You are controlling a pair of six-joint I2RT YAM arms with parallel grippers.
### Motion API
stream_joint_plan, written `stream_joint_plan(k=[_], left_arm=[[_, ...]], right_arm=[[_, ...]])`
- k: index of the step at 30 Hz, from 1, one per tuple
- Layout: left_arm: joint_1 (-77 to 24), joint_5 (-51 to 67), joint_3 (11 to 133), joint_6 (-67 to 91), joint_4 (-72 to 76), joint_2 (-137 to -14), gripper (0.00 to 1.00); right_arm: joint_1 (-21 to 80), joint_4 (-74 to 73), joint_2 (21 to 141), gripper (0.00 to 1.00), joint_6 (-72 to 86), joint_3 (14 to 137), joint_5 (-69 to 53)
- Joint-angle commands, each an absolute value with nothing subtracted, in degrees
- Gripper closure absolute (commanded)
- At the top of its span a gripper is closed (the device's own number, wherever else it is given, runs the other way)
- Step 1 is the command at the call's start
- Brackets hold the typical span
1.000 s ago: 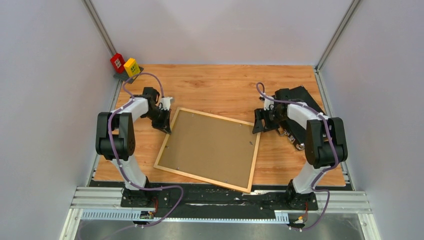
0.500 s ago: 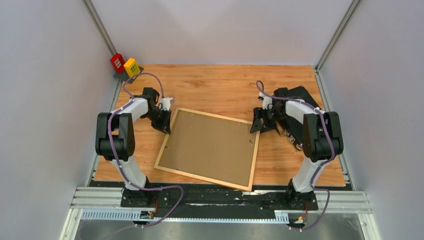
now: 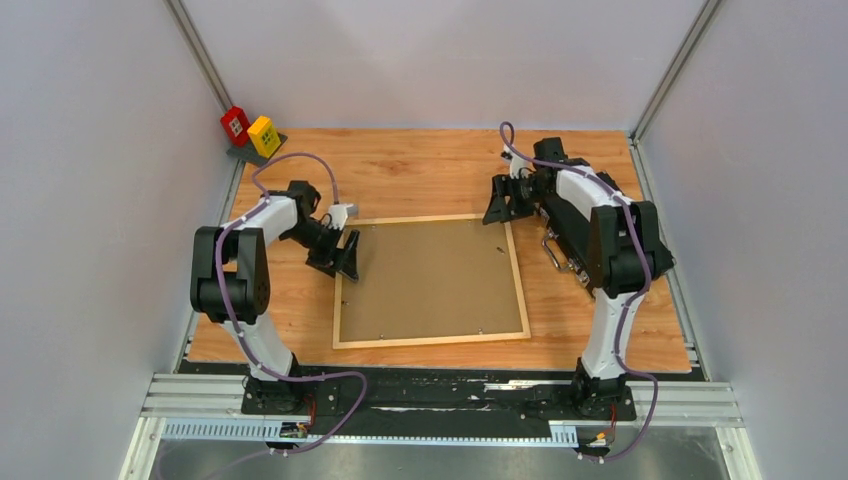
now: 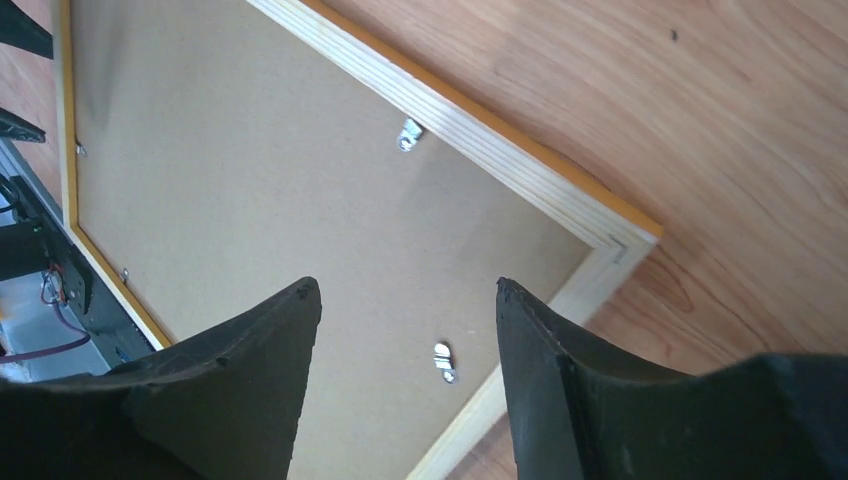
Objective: Put the photo into the frame
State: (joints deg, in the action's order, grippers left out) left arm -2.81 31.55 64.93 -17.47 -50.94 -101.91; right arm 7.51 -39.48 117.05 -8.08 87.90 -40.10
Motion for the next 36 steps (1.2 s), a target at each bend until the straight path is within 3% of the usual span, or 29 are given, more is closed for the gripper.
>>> stream_joint_plan(k=[1,16,36], left_arm=[[-3.34,38.87,66.21,-22.19,-54.79,-97.76,0.09],[-2.95,25.30,64.64,-14.77,-46.61,-91.98,0.05],[-2.91,19.11,63.84,-11.71,-41.97,-88.09,0.04]], right_arm=[[8.31,-39.81,116.14,0.36,-9.84,89.77,-39.46],[8.18,-34.82,97.46,0.36,-11.99,72.40,-24.75],[11.42,-26.13,101.68,0.37,-10.47,66.23,-16.62]])
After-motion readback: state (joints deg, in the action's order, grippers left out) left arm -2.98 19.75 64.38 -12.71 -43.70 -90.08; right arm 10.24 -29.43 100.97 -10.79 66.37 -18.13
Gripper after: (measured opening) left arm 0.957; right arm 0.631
